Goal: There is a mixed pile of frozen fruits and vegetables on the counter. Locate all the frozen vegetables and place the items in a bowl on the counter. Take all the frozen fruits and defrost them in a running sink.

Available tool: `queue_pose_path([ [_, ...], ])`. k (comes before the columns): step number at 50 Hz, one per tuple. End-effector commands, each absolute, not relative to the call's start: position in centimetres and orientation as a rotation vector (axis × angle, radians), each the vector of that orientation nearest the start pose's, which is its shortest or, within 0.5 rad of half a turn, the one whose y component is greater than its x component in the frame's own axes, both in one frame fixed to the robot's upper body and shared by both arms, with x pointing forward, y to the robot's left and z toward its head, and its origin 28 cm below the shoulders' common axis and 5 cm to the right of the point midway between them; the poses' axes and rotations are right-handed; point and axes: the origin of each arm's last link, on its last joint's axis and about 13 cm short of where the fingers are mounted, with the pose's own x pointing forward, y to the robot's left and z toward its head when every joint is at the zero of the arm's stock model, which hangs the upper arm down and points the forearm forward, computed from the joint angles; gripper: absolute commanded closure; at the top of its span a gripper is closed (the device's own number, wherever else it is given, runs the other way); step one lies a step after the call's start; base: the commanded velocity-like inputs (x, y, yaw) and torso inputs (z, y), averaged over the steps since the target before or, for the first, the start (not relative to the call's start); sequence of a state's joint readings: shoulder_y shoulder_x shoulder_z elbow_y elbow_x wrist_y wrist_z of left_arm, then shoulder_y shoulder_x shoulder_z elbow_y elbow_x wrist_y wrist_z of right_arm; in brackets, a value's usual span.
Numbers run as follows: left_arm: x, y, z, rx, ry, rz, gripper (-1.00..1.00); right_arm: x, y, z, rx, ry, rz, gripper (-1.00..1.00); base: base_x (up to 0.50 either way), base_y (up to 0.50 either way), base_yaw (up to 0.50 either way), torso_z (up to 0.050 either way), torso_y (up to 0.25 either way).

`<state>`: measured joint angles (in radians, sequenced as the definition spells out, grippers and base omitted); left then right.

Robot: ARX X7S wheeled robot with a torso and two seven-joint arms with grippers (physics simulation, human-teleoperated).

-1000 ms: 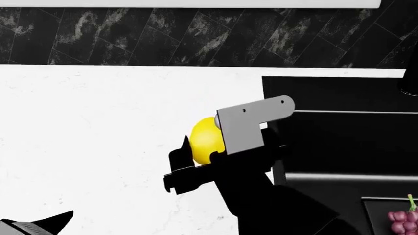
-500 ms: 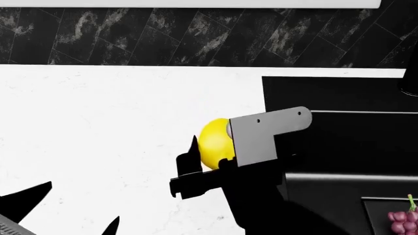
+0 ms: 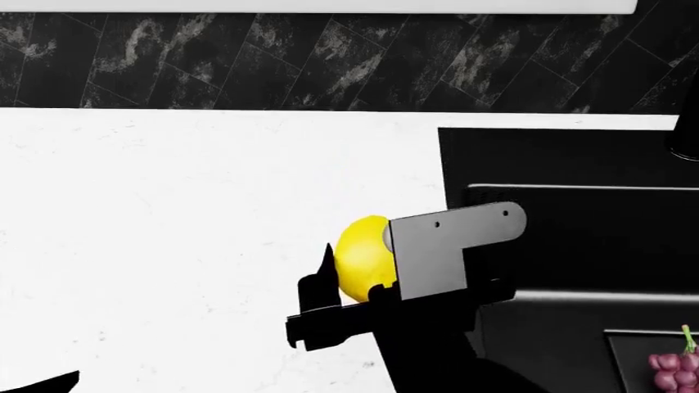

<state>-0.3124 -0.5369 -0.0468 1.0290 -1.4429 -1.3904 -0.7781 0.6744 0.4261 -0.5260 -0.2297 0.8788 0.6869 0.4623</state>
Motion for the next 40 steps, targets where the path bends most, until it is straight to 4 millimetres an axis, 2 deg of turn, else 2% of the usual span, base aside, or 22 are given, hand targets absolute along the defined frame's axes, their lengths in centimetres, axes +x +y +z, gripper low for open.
queue_pose_path([
  [1, 13.5, 21.8, 14.6, 0.248, 0.337, -0.336, -1.00, 27.8, -7.6, 15.1, -0.016, 0.150, 0.288, 1.00, 0.00, 0.00, 0.00, 0.000, 0.000],
  [16, 13.8, 21.3, 11.9, 0.224, 0.402, -0.385, -1.00, 27.8, -7.7, 14.8, -0.013, 0.157, 0.284, 1.00, 0.00, 0.00, 0.00, 0.000, 0.000],
  [30, 15.1, 20.7, 10.6, 0.201, 0.415, -0.425, -1.00, 27.7, -7.6, 14.6, -0.015, 0.163, 0.287, 1.00, 0.00, 0.00, 0.00, 0.000, 0.000],
  [35, 15.0, 20.4, 11.0, 0.195, 0.392, -0.425, -1.00, 27.7, -7.6, 14.5, -0.015, 0.166, 0.286, 1.00, 0.00, 0.00, 0.00, 0.000, 0.000],
  [36, 15.0, 20.4, 11.3, 0.199, 0.382, -0.425, 1.00, 27.7, -7.6, 14.5, -0.015, 0.166, 0.287, 1.00, 0.00, 0.00, 0.00, 0.000, 0.000],
  [40, 15.0, 20.3, 12.2, 0.198, 0.343, -0.407, 1.00, 27.7, -7.6, 14.6, -0.013, 0.165, 0.288, 1.00, 0.00, 0.00, 0.00, 0.000, 0.000],
])
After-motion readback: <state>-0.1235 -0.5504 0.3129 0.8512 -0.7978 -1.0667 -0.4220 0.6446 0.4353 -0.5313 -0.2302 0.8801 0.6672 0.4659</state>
